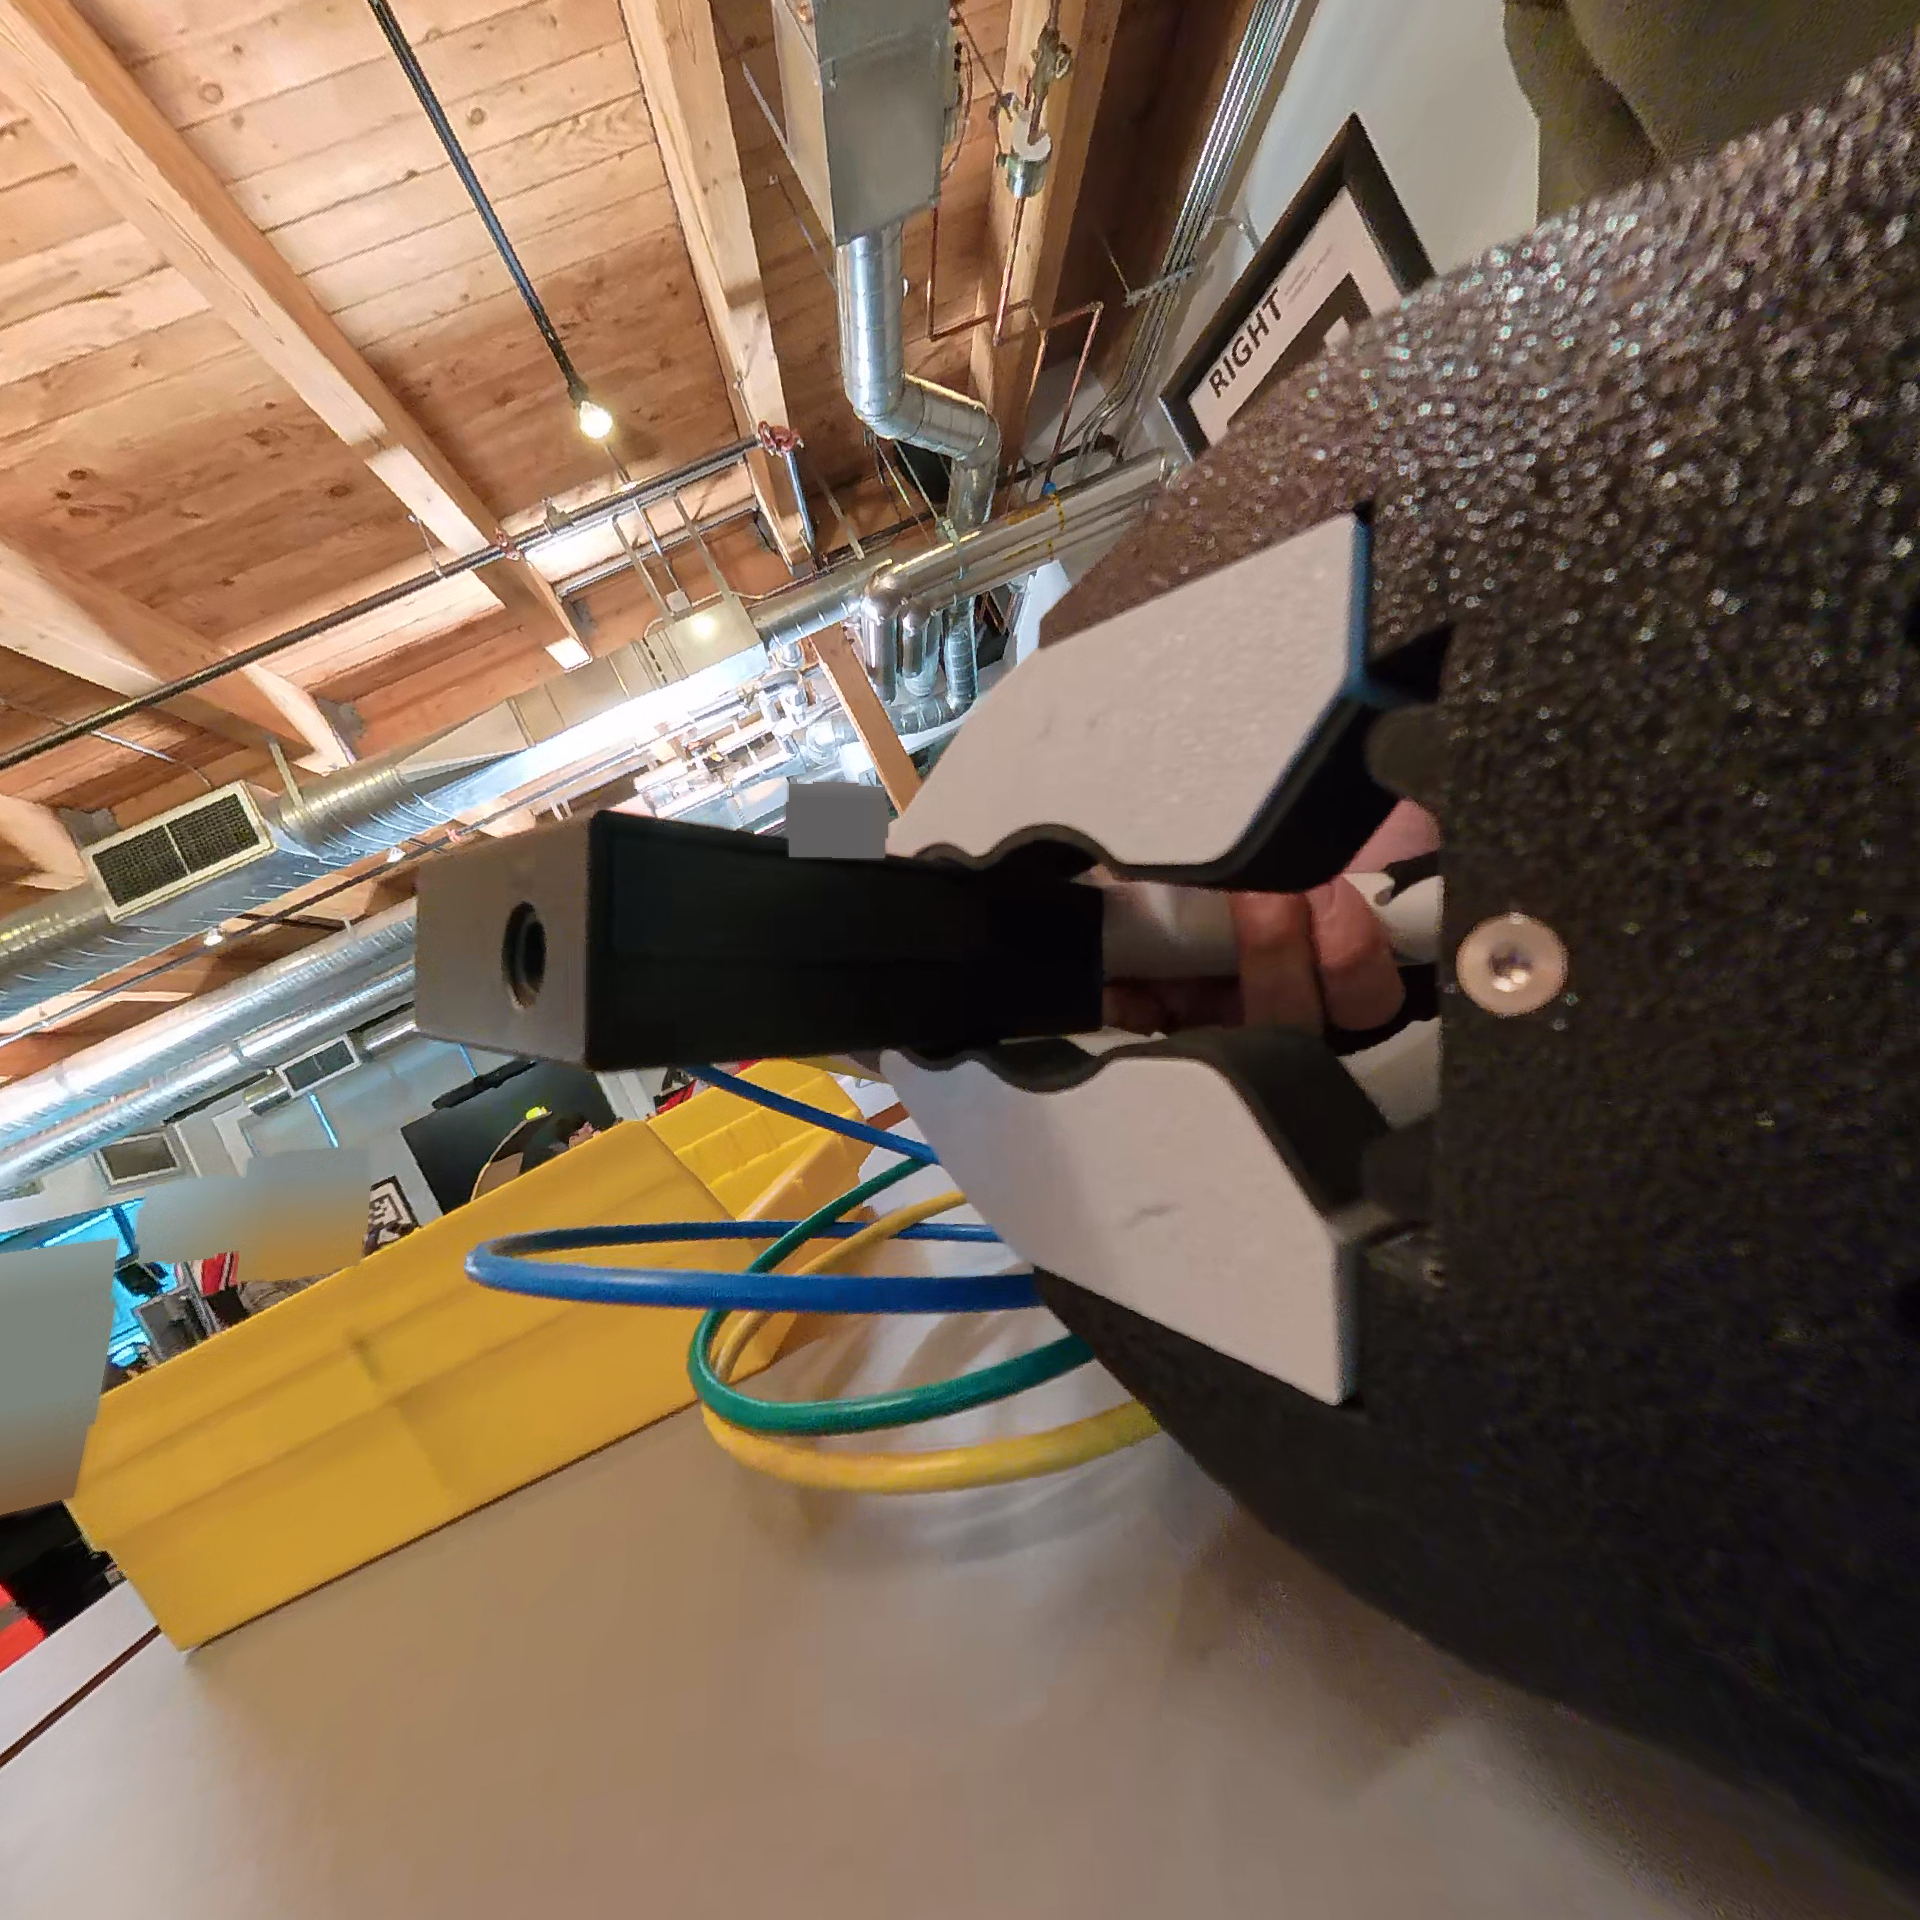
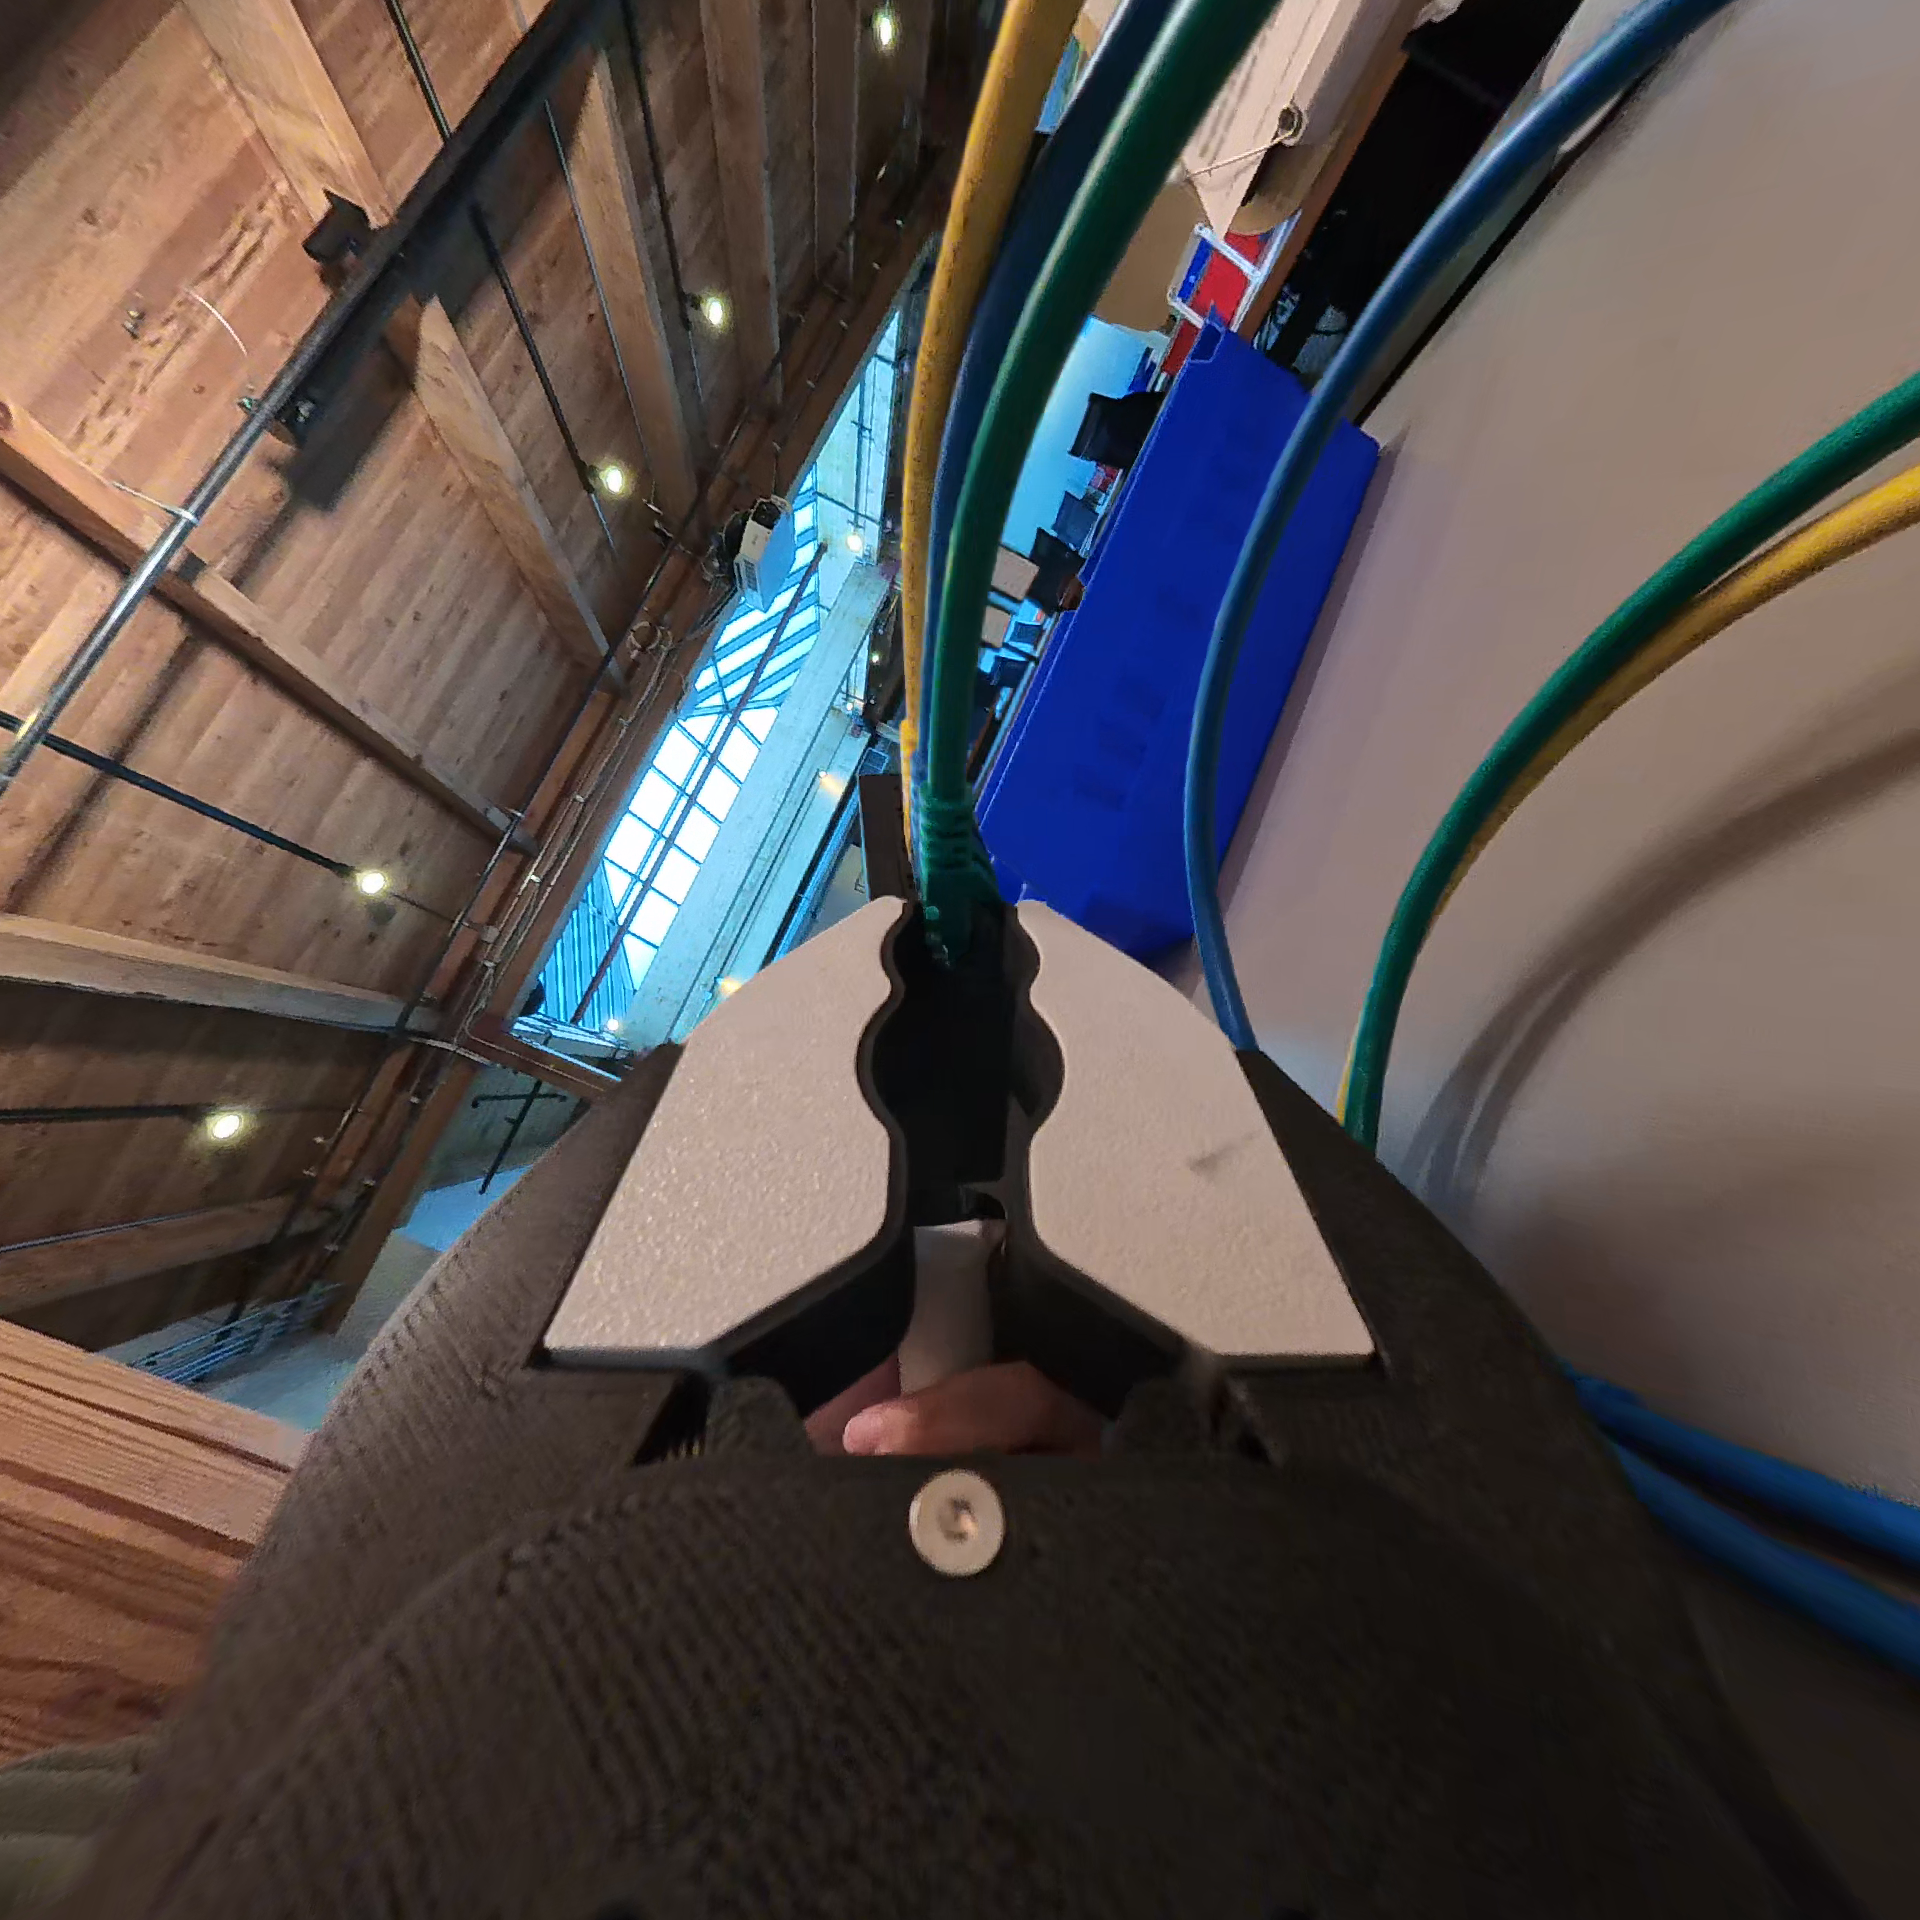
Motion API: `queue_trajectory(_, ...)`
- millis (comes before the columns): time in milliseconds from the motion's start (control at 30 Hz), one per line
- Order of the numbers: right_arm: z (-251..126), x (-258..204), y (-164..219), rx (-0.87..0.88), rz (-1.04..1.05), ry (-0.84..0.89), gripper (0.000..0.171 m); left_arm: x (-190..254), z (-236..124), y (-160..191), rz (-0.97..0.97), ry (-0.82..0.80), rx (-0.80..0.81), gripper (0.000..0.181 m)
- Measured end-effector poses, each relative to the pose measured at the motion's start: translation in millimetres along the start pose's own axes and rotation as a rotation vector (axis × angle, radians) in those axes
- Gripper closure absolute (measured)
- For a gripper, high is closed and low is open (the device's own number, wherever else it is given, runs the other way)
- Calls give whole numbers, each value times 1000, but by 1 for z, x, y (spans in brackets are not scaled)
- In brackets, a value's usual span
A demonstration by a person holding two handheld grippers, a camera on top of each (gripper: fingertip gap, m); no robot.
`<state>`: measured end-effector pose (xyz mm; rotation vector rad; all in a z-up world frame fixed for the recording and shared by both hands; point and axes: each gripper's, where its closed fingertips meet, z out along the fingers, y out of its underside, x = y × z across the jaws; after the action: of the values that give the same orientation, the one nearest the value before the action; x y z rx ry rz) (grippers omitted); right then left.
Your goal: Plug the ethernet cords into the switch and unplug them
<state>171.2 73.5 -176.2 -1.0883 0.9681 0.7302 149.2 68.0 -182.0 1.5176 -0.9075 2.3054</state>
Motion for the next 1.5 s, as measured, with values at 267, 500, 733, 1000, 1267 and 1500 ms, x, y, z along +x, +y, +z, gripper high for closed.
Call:
queue_trajectory(267, 1, -1, 0, -6, -14, -11, 156, 1, 0, -1, 28, -2, 13, 154)
queue_trajectory(500, 3, 2, -1, -31, -31, -6, 153, -2, 0, 1, 14, -2, 0, 154)
queue_trajectory(733, 6, 1, 0, -38, -2, -50, 155, -2, 0, 0, 15, -3, 10, 155)
queue_trajectory(1000, 8, 3, 0, 4, 27, -29, 154, -4, -2, -4, 10, -10, 52, 154)
queue_trajectory(1267, 8, 3, 2, 16, 39, -41, 157, -4, -5, -12, -7, -2, 94, 154)
queue_trajectory(1500, 9, 7, 1, 8, 15, -4, 155, -7, -4, -7, -13, -11, 71, 154)
